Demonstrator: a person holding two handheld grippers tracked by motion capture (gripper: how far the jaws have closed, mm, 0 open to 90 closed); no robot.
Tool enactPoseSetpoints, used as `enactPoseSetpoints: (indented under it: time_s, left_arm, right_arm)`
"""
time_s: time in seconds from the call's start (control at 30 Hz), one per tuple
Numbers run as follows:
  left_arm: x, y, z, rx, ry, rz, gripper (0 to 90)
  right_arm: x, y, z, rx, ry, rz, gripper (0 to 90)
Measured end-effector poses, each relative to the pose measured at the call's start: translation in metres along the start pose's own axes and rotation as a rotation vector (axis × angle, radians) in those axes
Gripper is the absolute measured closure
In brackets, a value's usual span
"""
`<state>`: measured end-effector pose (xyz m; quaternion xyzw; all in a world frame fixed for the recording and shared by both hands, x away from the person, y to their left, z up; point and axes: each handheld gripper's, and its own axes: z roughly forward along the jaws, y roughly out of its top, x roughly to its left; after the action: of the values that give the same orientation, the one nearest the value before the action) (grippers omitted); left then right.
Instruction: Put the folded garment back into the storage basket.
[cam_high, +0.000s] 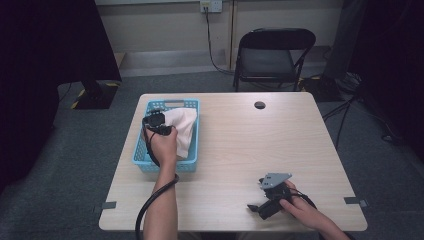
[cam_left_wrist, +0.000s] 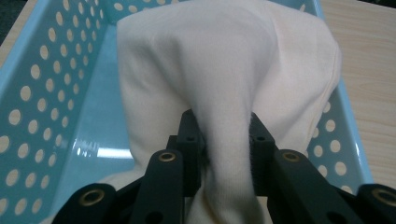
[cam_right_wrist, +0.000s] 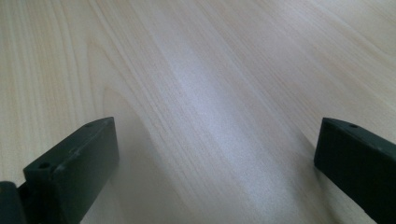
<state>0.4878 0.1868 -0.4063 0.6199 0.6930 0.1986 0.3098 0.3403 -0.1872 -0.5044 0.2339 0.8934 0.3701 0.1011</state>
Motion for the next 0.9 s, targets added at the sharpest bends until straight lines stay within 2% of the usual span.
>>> enactPoseSetpoints:
  time_s: [0.6,0.73,0.77,0.8,0.83,0.87,0.9]
  left_arm:
    - [0.002,-0.002,0.006,0.019,0.014,0.0,73.9]
    - [0.002,-0.002,0.009,0.044,0.007,0.017,73.0]
    - [0.003,-0.002,0.011,0.051,-0.001,0.023,68.1]
    - [0.004,-0.002,0.011,0.026,-0.008,0.043,57.4]
    - [0.004,-0.001,0.01,-0.001,-0.002,0.09,48.7]
    - [0.004,0.0,0.01,0.011,0.013,0.123,38.7]
    - [0.005,0.001,0.009,0.018,0.002,0.127,30.8]
  right_arm:
    - [0.0,0.0,0.0,0.0,0.0,0.0,0.0]
    - [0.0,0.0,0.0,0.001,0.0,0.001,0.0]
    - [0.0,0.0,0.0,0.0,0.0,0.0,0.0]
    - [0.0,0.0,0.0,-0.001,0.0,-0.001,0.0]
    - [0.0,0.0,0.0,0.0,0.0,0.0,0.0]
    - [0.0,0.0,0.0,0.0,0.0,0.0,0.0]
    - [0.0,0.0,0.0,0.0,0.0,-0.001,0.0]
